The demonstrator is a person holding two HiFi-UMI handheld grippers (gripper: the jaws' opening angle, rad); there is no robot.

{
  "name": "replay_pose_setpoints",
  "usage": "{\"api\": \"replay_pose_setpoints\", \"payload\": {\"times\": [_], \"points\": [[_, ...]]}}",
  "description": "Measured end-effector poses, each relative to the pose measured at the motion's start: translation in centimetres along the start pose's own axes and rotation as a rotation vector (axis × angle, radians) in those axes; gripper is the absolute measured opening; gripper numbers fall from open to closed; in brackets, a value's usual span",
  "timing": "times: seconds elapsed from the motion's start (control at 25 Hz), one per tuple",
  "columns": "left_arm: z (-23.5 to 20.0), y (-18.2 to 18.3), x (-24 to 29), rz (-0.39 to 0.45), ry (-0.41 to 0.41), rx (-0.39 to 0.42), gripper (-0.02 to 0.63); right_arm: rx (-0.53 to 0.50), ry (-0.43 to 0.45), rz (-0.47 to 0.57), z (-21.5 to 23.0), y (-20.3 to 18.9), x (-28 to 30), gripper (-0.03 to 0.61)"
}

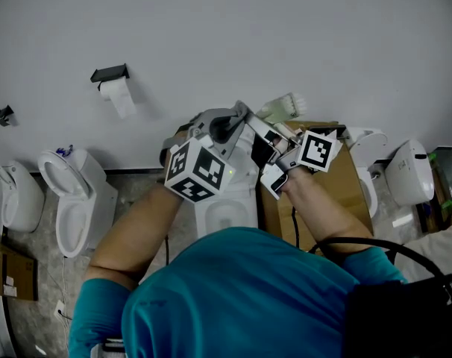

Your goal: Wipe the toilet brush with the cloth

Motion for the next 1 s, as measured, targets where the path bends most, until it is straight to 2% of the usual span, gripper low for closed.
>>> {"api": "replay_pose_setpoints", "payload": {"times": [0.68,1.0], "points": [[-1.6,-3.5,-3.2,-0.033,0.032,-0.068,0.021,-0.005,0.0,0.08,-0.6,1.1,-0.6,0.057],[-1.0,-2.7,-2.2,-0.058,0.07,-0.063,0.021,-0.013,0.025,0.137,-1.0,4.9,-3.7,0.057]]}}
Point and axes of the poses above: the fingertips, and each gripper's own axes: x forward along the fingers, z to its right, y out of its top, the point moved 6 cm from there along -x, backward along the fingers, and after that the axes turned 7 degrees about z, right-handed, at the moved point
